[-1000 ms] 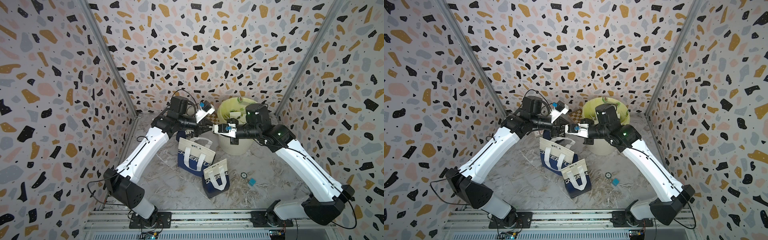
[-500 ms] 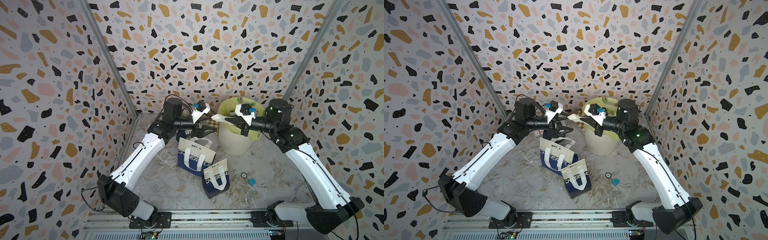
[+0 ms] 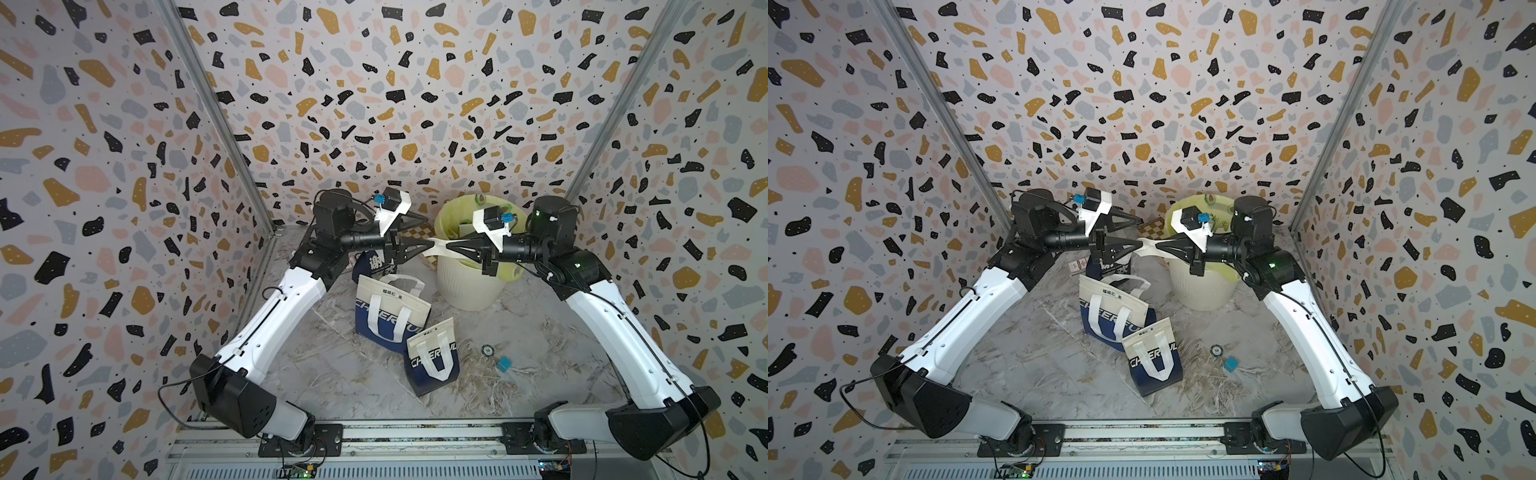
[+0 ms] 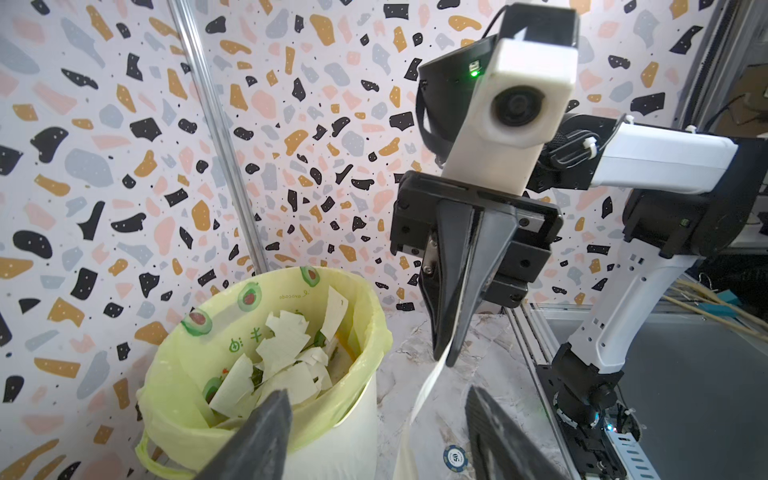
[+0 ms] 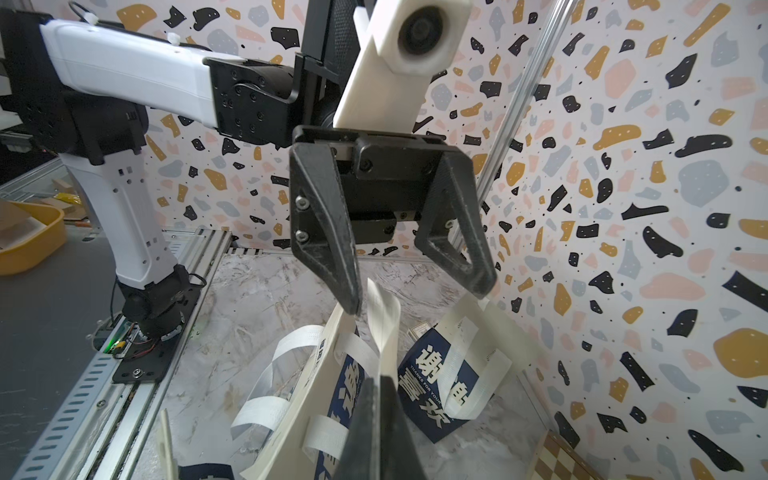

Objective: Shred takeout receipts and throw away
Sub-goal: Shred the takeout receipt.

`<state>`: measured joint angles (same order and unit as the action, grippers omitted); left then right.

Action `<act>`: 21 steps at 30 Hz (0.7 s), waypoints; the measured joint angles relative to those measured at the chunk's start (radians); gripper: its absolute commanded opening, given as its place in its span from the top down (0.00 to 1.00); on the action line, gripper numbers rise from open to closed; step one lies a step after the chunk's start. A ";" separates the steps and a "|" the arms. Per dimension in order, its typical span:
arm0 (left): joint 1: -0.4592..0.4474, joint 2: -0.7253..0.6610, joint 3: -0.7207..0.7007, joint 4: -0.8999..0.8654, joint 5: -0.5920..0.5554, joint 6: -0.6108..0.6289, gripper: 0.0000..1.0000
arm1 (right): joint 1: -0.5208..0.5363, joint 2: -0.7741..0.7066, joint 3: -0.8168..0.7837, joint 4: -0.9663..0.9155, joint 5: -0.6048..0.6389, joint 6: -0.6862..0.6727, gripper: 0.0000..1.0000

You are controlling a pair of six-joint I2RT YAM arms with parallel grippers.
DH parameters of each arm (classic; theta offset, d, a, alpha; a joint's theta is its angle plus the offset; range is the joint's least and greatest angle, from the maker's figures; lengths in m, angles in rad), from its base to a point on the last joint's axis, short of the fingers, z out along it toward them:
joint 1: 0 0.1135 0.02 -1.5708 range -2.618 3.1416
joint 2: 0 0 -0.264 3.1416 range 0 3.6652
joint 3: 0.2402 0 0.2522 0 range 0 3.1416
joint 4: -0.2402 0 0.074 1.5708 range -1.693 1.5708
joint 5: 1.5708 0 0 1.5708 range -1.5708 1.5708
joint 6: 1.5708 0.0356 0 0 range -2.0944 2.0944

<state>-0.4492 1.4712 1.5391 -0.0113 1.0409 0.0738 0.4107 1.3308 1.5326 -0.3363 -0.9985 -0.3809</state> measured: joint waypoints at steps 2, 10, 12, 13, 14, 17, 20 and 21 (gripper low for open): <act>0.000 0.007 0.000 0.007 0.029 -0.018 0.45 | 0.003 0.012 0.000 0.000 0.000 0.003 1.00; 0.000 0.028 0.000 0.013 0.082 -0.053 0.58 | 0.018 0.027 0.001 0.014 0.008 0.019 1.00; 0.000 0.034 0.000 0.013 0.085 -0.057 0.61 | 0.020 0.030 0.006 0.016 0.008 0.021 1.00; 0.000 0.038 0.000 0.013 0.084 -0.059 0.62 | 0.020 0.031 0.008 0.018 0.008 0.021 1.00; 0.000 0.041 0.000 0.012 0.084 -0.059 0.63 | 0.020 0.032 0.008 0.020 0.008 0.022 1.00; 0.000 0.047 0.000 0.005 0.080 -0.058 0.70 | 0.022 0.035 0.010 0.024 0.008 0.023 1.00; 0.000 0.049 0.000 -0.008 0.081 -0.056 0.79 | 0.024 0.039 0.010 0.024 0.012 0.025 1.00; 0.000 0.050 0.000 -0.010 0.082 -0.058 0.83 | 0.027 0.040 0.010 0.025 0.017 0.025 1.00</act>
<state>-0.4496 1.5211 1.5391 -0.0212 1.1229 0.0162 0.4374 1.3708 1.5421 -0.3111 -0.9817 -0.3557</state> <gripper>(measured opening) 0.232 0.042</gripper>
